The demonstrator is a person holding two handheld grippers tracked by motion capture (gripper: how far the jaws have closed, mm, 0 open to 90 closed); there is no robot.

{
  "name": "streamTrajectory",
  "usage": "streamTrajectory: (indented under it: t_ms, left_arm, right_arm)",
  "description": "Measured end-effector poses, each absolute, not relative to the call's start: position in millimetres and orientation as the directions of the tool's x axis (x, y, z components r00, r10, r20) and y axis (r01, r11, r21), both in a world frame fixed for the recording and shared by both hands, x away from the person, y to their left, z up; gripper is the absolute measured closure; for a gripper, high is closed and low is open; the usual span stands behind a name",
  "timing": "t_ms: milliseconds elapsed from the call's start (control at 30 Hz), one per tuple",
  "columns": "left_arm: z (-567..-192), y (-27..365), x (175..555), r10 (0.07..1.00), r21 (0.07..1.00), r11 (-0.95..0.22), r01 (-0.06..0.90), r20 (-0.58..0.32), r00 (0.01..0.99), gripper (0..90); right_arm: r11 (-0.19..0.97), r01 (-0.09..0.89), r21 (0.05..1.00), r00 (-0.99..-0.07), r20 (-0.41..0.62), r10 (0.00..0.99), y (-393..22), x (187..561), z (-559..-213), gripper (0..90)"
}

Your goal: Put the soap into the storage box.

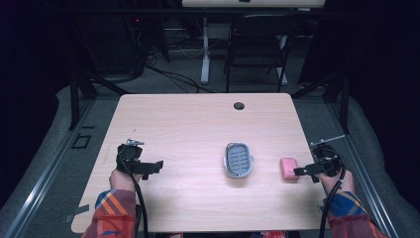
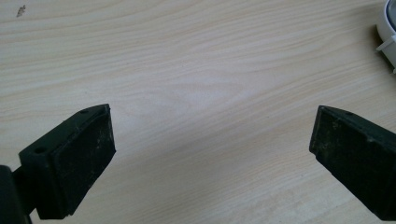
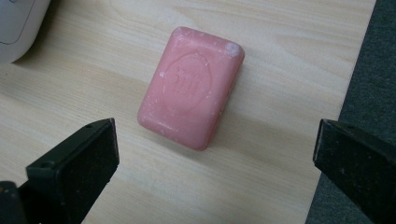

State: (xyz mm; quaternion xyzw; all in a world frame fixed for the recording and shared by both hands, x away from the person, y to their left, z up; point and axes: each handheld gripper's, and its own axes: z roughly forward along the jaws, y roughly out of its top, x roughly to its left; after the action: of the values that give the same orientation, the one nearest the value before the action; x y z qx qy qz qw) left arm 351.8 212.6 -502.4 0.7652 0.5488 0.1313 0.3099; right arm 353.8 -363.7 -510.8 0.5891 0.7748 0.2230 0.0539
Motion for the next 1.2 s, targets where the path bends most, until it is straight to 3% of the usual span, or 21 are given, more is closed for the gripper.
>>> streamTrajectory:
  t_ms: [600, 1033, 1200]
  left_arm:
    - [-503, 209, 355, 0.919, 0.621, -0.213, 0.754, -0.134, 0.37, 0.2]
    - [-503, 208, 355, 0.92, 0.622, -0.214, 0.753, -0.131, 0.37, 0.2]
    - [-503, 209, 355, 0.923, 0.626, -0.21, 0.751, -0.128, 0.364, 0.2]
  right_arm:
    - [0.271, 0.889, 0.368, -0.34, 0.136, 0.931, -350, 355, -513, 0.0]
    - [0.223, 0.919, 0.326, -0.281, 0.142, 0.949, -344, 374, -519, 0.0]
    - [0.244, 0.917, 0.314, -0.299, 0.139, 0.944, -334, 382, -522, 0.0]
